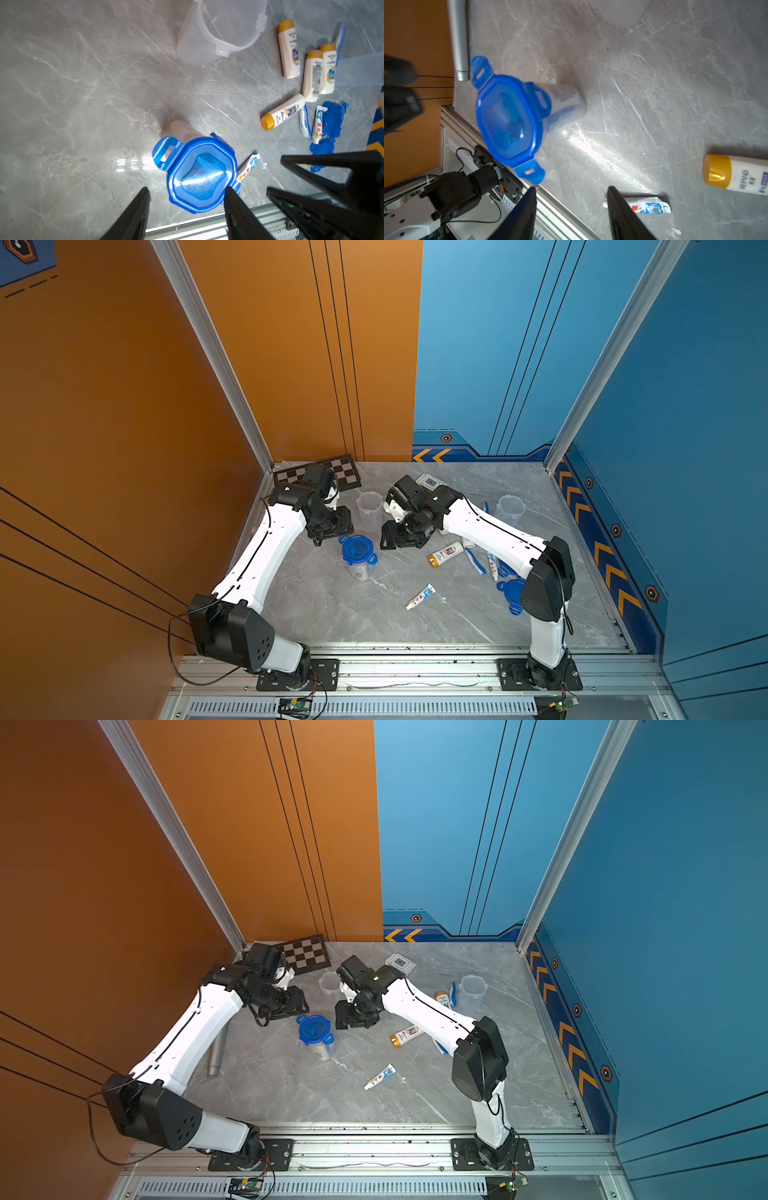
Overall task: Pack away toiletry kits
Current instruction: Close the fastener on the container.
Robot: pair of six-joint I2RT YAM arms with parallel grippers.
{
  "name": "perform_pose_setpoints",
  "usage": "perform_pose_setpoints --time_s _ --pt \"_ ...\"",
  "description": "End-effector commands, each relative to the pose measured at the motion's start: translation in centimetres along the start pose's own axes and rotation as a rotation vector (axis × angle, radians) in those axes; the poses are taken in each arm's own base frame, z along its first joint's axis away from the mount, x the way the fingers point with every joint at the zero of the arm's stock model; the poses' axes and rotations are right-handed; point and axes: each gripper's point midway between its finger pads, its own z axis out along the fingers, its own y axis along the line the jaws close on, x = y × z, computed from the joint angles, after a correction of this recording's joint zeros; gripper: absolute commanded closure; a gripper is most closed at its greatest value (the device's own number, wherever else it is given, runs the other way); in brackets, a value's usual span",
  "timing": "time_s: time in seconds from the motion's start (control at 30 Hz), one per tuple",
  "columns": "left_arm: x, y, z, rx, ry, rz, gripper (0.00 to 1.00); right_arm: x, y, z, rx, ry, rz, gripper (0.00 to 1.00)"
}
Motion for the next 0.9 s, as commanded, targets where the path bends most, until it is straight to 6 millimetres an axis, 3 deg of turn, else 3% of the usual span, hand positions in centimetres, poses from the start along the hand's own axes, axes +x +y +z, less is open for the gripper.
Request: perform_pose_setpoints --time_s 0.0,0.33,0.87 --pt "0.0 -0.6 1.5 0.022 0.051 0.067 0.40 1.9 0.4 1.2 0.010 0.054 -0.005 0.44" --pt "-0.1 -1.6 3.9 0.066 0.111 0.116 0.38 2.1 -0.3 3.2 0.022 0.092 0.019 0.46" --pt "2.2 -0.8 4.7 0.065 0.167 0.078 0.37 0.2 -0.2 5.1 -0.050 0.075 0.063 0.48"
